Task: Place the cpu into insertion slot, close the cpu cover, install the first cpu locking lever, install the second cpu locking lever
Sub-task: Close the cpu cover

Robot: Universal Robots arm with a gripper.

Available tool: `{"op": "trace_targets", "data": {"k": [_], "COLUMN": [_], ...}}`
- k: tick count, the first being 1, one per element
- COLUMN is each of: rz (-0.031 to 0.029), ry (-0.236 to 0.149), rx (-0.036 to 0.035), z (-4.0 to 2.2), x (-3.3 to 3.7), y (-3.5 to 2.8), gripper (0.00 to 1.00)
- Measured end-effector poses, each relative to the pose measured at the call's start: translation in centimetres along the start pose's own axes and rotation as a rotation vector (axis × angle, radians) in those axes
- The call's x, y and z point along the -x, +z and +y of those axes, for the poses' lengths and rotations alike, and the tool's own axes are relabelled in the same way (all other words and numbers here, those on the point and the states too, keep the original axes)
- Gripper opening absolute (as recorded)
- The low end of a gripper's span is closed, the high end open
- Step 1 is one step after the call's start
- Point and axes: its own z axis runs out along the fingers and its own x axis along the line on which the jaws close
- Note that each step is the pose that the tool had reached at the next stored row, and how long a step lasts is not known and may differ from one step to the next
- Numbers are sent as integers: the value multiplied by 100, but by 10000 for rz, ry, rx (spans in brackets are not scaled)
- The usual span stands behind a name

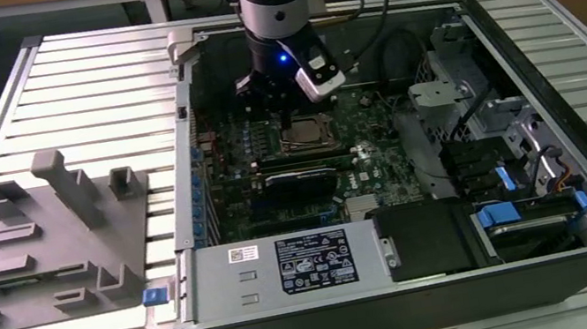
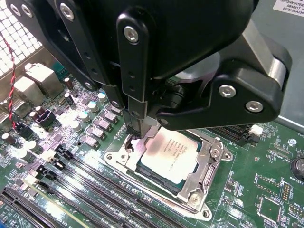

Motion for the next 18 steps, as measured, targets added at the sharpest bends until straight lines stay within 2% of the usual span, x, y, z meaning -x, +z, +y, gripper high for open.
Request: {"op": "trace_targets", "data": {"k": [4,10,18], "rz": [1,1,0], "ry": [-2,0,0], "rx": [-1,0,-2], "z": [0,0,0], "x": [3,54,57], "y": [0,2,2], "gripper": [11,11,11]}}
